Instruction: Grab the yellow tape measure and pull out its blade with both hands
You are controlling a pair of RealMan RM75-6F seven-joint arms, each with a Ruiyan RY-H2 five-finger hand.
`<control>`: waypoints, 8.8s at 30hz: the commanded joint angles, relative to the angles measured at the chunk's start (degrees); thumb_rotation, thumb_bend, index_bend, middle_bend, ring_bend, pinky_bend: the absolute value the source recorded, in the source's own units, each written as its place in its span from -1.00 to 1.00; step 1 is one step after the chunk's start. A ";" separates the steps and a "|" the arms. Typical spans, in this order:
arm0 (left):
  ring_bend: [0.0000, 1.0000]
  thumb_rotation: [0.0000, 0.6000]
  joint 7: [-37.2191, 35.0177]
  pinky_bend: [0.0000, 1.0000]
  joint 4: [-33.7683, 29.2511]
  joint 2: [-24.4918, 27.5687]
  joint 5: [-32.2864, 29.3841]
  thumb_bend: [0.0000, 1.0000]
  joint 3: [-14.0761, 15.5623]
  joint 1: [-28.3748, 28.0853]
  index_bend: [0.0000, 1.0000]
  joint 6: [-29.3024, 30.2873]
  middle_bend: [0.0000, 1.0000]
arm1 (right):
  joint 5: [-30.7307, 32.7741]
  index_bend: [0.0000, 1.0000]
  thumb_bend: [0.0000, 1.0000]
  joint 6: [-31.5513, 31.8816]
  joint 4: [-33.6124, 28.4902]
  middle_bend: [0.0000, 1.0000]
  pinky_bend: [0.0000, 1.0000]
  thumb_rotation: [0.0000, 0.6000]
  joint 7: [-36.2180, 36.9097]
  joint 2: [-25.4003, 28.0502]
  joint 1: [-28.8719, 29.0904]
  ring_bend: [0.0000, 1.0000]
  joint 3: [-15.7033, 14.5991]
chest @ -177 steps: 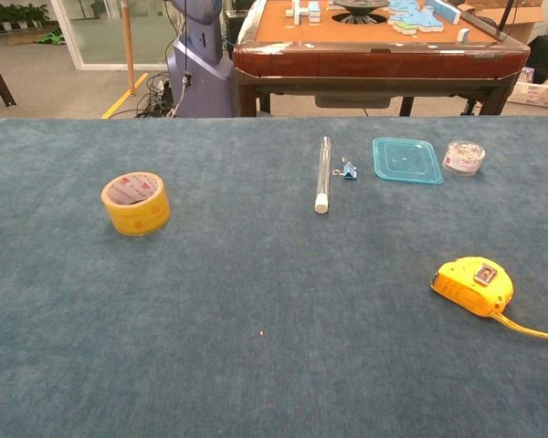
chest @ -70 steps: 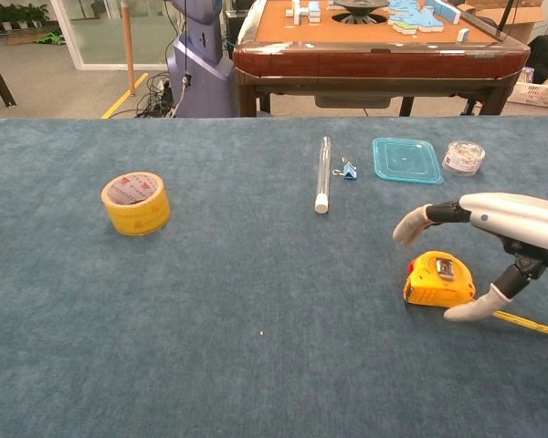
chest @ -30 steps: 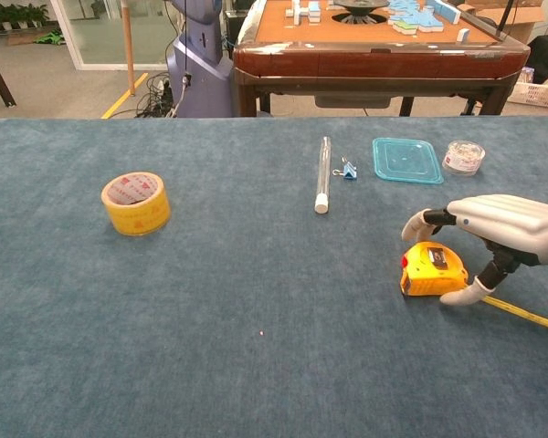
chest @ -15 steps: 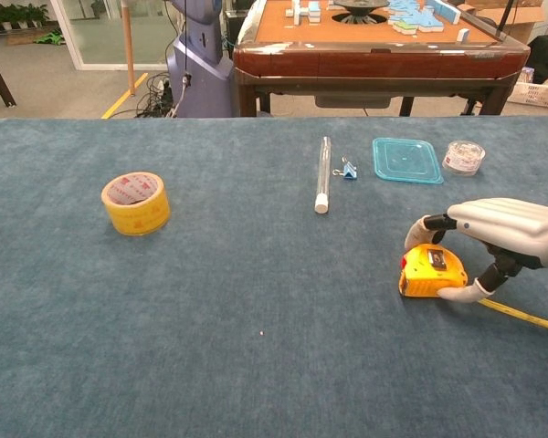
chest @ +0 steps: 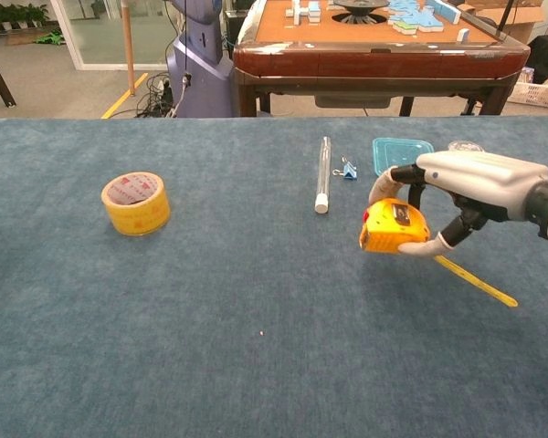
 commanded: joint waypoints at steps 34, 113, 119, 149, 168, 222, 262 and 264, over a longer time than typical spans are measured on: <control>-1.00 1.00 -8.47 -0.94 -0.09 -11.38 -21.36 -0.67 -8.53 -15.63 -1.00 -14.30 -1.00 | 22.50 0.22 0.57 11.14 -2.78 0.34 -0.30 1.00 -26.29 -22.11 11.73 0.13 10.78; -1.00 1.00 -10.90 -1.00 5.47 -21.75 -29.69 -0.67 -10.26 -22.54 -1.00 -15.58 -1.00 | 29.04 0.23 0.57 6.86 9.86 0.31 -0.30 1.00 -21.96 -31.47 19.72 0.13 15.64; -1.00 1.00 -10.83 -1.00 5.77 -21.54 -29.73 -0.67 -10.19 -22.37 -1.00 -15.19 -1.00 | 29.37 0.23 0.57 6.63 9.02 0.31 -0.30 1.00 -21.45 -30.66 19.64 0.13 15.83; -1.00 1.00 -9.53 -1.00 7.18 -21.77 -30.44 -0.67 -10.43 -22.43 -1.00 -14.06 -1.00 | 32.16 0.26 0.57 6.11 4.71 0.33 -0.30 1.00 -20.39 -27.04 19.59 0.17 15.28; -1.00 1.00 -8.28 -1.00 8.09 -20.70 -32.21 -0.67 -11.21 -21.97 -1.00 -13.14 -1.00 | 33.14 0.27 0.57 6.93 1.85 0.33 -0.30 1.00 -19.96 -24.64 19.22 0.19 14.40; -1.00 1.00 -13.99 -1.00 7.09 -16.87 -30.86 0.10 -11.05 -20.93 0.28 -18.09 -0.80 | 33.89 0.28 0.57 5.90 0.11 0.33 -0.29 1.00 -15.51 -19.92 18.06 0.21 13.64; -1.00 1.00 -18.85 -1.00 7.87 -12.97 -22.34 0.08 -10.25 -17.34 0.15 -13.16 -0.79 | 15.58 0.29 0.58 1.89 4.11 0.35 -0.29 1.00 8.23 -11.07 6.79 0.22 5.98; -1.00 1.00 -18.63 -1.00 7.97 -12.80 -22.65 0.08 -10.32 -17.32 0.16 -13.16 -0.79 | 15.36 0.30 0.58 1.91 4.10 0.35 -0.29 1.00 8.40 -10.84 6.57 0.22 6.03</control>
